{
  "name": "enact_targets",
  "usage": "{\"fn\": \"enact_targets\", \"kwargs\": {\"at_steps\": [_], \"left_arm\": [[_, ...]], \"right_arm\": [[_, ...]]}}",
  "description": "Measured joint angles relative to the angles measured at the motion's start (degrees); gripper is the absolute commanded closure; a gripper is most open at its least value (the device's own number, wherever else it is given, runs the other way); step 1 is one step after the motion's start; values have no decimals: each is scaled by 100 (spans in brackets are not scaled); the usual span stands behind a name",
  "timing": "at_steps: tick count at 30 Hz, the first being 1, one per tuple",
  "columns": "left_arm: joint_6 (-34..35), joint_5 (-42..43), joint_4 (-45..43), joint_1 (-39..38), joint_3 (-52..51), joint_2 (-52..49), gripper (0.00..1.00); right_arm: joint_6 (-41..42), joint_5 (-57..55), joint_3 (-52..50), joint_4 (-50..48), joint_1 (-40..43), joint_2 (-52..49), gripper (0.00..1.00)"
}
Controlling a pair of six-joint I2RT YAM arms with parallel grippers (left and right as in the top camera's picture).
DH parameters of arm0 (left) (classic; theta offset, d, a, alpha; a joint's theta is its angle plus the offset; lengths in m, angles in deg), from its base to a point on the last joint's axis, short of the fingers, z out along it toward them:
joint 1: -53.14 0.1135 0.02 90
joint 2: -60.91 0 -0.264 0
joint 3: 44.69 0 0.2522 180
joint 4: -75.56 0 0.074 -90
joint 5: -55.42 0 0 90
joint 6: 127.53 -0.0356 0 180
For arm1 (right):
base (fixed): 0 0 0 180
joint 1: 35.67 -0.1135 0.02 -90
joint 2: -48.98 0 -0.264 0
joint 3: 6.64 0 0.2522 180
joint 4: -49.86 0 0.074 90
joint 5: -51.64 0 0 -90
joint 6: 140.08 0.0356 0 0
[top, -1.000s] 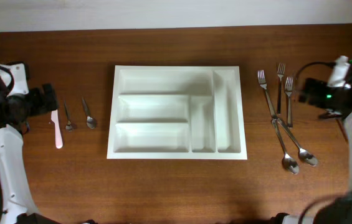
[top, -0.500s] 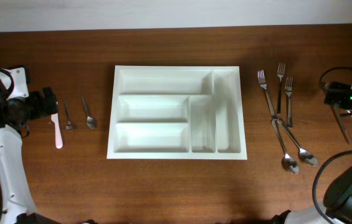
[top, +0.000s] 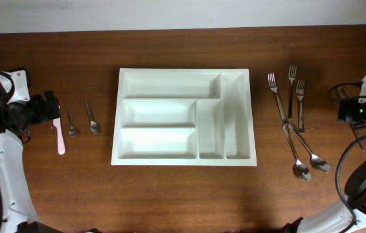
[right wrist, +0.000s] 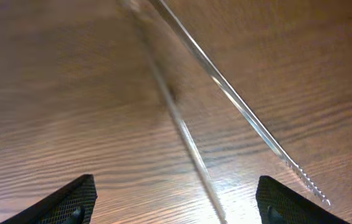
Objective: Pack container
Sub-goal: 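Lower the right gripper onto the clear plastic tongs and close it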
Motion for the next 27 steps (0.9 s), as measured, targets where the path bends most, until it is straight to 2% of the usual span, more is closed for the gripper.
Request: {"fn": "enact_targets", "kwargs": {"at_steps": [4, 16, 21, 26, 27], "left_arm": [[0, 0, 0, 0, 0, 0, 1], [0, 0, 0, 0, 0, 0, 1], [0, 0, 0, 0, 0, 0, 1], [0, 0, 2, 0, 0, 0, 1], [0, 0, 0, 0, 0, 0, 1]], "right_arm": [[-17, 24, 0, -125, 199, -240, 17], [-37, 175, 0, -424, 264, -688, 38], [-15, 201, 0, -505, 264, -835, 39], [46, 234, 0, -557, 264, -861, 65], [24, 240, 0, -570, 264, -866, 67]]}}
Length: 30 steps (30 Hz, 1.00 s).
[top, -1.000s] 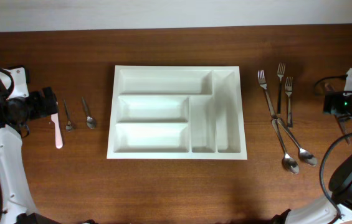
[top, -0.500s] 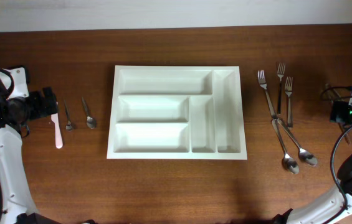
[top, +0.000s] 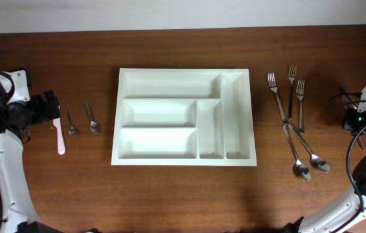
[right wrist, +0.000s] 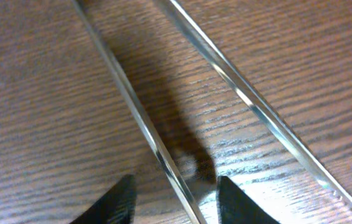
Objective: Pack container
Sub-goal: 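Lower the right gripper onto the clear plastic tongs and close it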
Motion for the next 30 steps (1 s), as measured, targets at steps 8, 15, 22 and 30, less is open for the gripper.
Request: {"fn": "enact_targets", "kwargs": {"at_steps": [8, 15, 22, 30], "left_arm": [[0, 0, 0, 0, 0, 0, 1], [0, 0, 2, 0, 0, 0, 1], [0, 0, 0, 0, 0, 0, 1], [0, 0, 0, 0, 0, 0, 1]], "right_arm": [[210, -2, 0, 22, 0, -13, 86], [542, -28, 15, 98, 0, -13, 96], [627, -28, 52, 267, 0, -13, 96], [780, -50, 192, 586, -149, 105, 96]]}}
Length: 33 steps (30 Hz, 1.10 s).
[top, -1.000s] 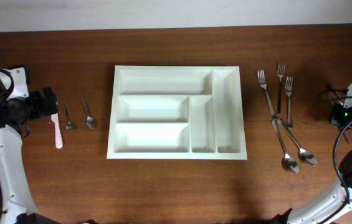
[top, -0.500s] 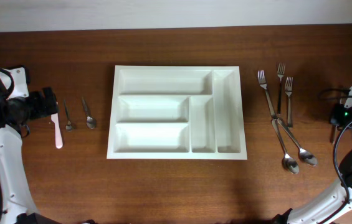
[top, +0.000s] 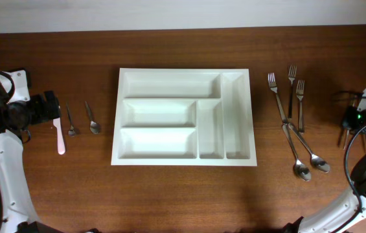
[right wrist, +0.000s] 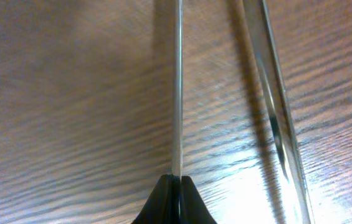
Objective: Pack container
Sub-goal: 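Lower the right gripper onto the clear plastic tongs and close it, then carry the tongs over the tray and lower them into the top compartment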
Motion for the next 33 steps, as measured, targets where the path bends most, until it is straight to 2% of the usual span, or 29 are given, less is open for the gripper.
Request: {"fn": "enact_targets", "kwargs": {"at_steps": [6, 12, 15, 25, 29, 33], "left_arm": [[0, 0, 0, 0, 0, 0, 1], [0, 0, 0, 0, 0, 0, 1], [0, 0, 2, 0, 0, 0, 1], [0, 0, 0, 0, 0, 0, 1], [0, 0, 2, 0, 0, 0, 1], [0, 0, 0, 0, 0, 0, 1]], "right_arm": [[125, 4, 879, 688, -846, 549, 96], [85, 33, 2050, 1556, -2358, 964, 96], [-205, 50, 2356, 1779, -3235, 1008, 96], [-2103, 116, 2393, 1615, -5958, 890, 96], [-2511, 133, 2393, 1287, -6441, 623, 96], [-2649, 197, 2393, 973, -6588, 282, 96]]}}
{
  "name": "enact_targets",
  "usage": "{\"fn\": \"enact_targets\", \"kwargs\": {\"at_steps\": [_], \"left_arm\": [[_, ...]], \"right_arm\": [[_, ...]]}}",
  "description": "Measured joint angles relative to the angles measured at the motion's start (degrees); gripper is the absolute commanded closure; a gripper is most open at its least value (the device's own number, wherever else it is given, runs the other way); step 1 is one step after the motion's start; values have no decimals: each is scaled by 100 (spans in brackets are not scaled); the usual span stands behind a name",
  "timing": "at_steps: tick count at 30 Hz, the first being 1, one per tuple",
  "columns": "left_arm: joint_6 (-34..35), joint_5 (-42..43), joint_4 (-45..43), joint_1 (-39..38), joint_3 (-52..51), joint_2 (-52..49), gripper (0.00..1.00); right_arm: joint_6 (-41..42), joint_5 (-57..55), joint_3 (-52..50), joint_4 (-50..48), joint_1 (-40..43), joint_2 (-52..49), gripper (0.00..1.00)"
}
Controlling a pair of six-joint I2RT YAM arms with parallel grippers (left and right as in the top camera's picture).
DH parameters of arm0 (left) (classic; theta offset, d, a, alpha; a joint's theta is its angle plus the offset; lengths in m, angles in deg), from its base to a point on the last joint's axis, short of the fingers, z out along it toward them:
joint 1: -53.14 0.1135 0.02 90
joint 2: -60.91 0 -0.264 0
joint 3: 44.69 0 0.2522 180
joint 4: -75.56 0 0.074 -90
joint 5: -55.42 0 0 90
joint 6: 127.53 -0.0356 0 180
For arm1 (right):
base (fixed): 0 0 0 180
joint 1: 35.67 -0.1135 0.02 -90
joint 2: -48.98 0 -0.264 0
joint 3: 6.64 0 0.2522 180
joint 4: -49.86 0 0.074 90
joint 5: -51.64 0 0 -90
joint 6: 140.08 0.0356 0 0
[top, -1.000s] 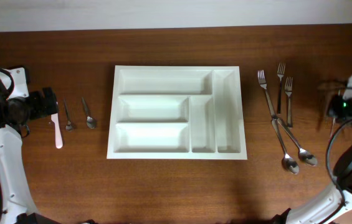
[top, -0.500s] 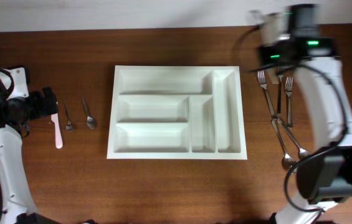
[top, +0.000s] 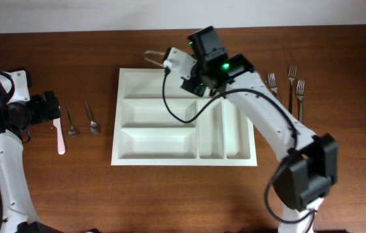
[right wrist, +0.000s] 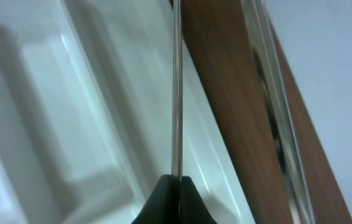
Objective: Pack container
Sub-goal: 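Carry the tongs over the tray and lower them into the top compartment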
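Observation:
The white cutlery tray (top: 183,162) lies mid-table. My right gripper (top: 170,63) hangs over the tray's far edge, above the long top compartment. In the right wrist view it (right wrist: 177,182) is shut on a thin steel piece of cutlery (right wrist: 177,93) seen edge-on. A second steel strip (right wrist: 274,118) shows beside it; I cannot tell whether it is held too. The metal sticks out past the tray's far left rim (top: 149,54). My left gripper (top: 50,107) stays at the left by a pink-handled utensil (top: 60,137), and its jaws are too small to read.
Three forks (top: 292,72) lie right of the tray, partly behind my right arm. Two small spoons (top: 92,122) rest left of the tray next to the pink utensil. The table's far edge and a pale wall (right wrist: 325,74) run just beyond the tray.
My right gripper was at the table's right edge, shut on the thin steel piece on the wood. It now holds that piece over the tray's far edge. The left arm is unchanged.
My right gripper stood open over two thin steel pieces at the table's right edge. Then its fingers were narrowed around one of them, then shut on it. Now it holds that piece above the tray's top compartment.

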Motion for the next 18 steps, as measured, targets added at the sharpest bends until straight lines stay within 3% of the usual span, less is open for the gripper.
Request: {"fn": "enact_targets", "kwargs": {"at_steps": [7, 18], "left_arm": [[0, 0, 2, 0, 0, 0, 1], [0, 0, 2, 0, 0, 0, 1]], "right_arm": [[-109, 118, 0, -772, 11, -763, 96], [-103, 610, 0, -782, 13, -1169, 96]]}}
